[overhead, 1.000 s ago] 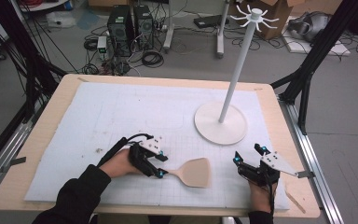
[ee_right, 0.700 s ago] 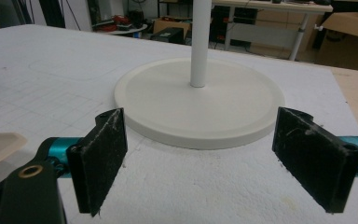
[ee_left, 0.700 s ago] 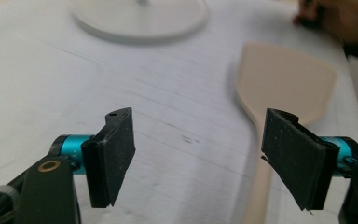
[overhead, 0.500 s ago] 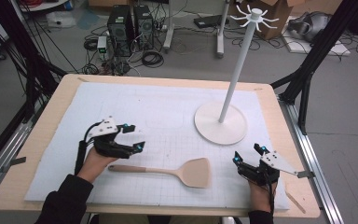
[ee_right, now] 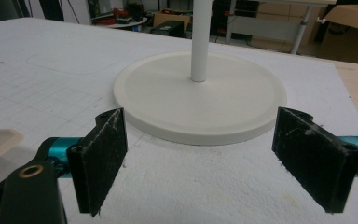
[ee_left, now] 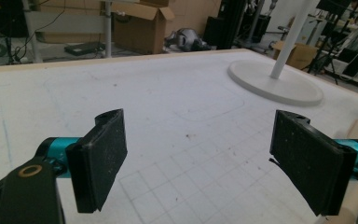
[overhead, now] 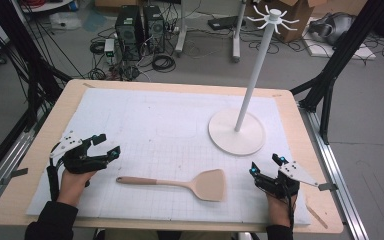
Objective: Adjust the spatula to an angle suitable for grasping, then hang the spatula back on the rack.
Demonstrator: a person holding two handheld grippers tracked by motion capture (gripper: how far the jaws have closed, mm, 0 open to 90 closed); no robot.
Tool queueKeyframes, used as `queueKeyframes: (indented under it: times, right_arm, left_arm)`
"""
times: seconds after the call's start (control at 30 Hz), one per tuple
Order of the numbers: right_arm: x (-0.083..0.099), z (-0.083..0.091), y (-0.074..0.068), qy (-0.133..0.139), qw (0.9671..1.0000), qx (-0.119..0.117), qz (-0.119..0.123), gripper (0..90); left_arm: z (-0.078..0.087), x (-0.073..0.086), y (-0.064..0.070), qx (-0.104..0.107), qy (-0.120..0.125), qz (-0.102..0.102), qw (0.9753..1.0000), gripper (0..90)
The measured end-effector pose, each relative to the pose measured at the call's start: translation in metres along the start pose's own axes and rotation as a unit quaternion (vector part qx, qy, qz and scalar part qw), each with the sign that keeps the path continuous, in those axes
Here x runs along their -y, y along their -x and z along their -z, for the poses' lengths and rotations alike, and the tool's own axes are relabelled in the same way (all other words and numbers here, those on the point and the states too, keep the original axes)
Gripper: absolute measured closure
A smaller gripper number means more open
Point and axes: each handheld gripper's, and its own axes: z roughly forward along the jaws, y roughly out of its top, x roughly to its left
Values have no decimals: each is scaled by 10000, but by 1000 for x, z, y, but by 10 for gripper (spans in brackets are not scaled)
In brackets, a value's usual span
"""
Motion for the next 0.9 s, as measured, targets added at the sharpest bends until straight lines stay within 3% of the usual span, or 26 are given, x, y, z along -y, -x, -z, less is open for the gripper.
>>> queueKeyframes:
  times: [0.63, 0.77, 0.9]
  right_arm:
    - [-2, -3, 0, -181, 9997, -137, -56, 150]
    - [-3, -2, 5, -151, 9991, -396, -56, 151]
    - [-14, 0, -5, -287, 9973, -674, 101, 165]
  left_arm:
    - [15, 17, -8, -200, 113, 76, 9997, 189]
    - [17, 18, -8, -242, 97, 43, 9996, 189]
    - [19, 17, -8, -245, 191, 52, 9995, 189]
